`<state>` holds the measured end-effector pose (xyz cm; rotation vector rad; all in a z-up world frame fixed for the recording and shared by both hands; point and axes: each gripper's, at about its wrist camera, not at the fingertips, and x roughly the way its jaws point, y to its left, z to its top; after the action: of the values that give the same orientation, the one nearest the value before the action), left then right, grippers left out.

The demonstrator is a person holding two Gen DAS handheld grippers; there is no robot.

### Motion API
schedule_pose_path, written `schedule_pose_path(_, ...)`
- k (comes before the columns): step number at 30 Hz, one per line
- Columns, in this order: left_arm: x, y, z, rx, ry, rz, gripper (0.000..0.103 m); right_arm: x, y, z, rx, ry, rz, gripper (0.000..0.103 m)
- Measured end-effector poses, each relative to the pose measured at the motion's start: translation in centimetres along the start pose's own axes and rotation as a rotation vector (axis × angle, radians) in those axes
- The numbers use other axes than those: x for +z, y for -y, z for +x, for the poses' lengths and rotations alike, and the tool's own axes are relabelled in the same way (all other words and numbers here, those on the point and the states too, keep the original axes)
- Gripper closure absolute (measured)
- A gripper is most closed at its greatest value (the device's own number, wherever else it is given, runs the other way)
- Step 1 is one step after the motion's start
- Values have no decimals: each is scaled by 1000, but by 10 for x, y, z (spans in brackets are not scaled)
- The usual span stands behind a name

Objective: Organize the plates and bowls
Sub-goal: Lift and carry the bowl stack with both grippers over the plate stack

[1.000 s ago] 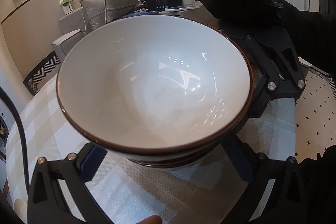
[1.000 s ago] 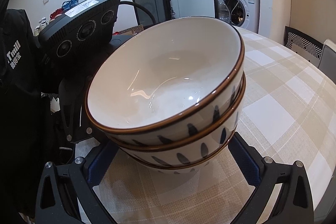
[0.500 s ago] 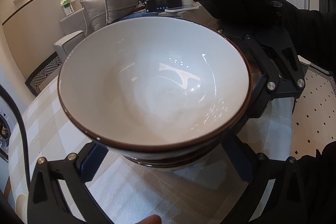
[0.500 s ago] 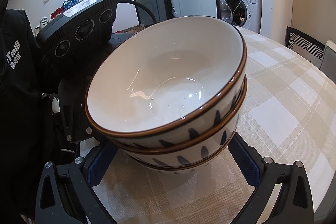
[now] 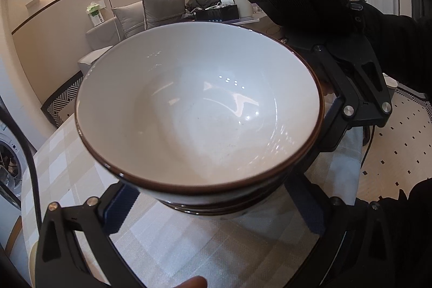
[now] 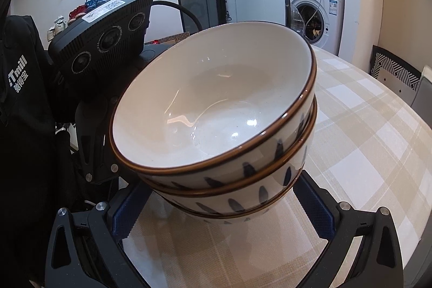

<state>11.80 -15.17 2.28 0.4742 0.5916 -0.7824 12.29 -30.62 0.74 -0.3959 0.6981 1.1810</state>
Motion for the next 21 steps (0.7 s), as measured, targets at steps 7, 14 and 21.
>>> schedule_pose_path(7, -15, -7, -32, 31, 3, -19, 0, 28, -22, 13, 14, 10, -37, 0)
schedule_pose_path(14, -39, -18, -65, 77, -19, -34, 0, 54, -41, 36, 51, 26, -66, 0)
schedule_pose_path(21, -65, -28, -93, 122, -27, -68, 0, 87, -60, 65, 89, 27, -101, 0)
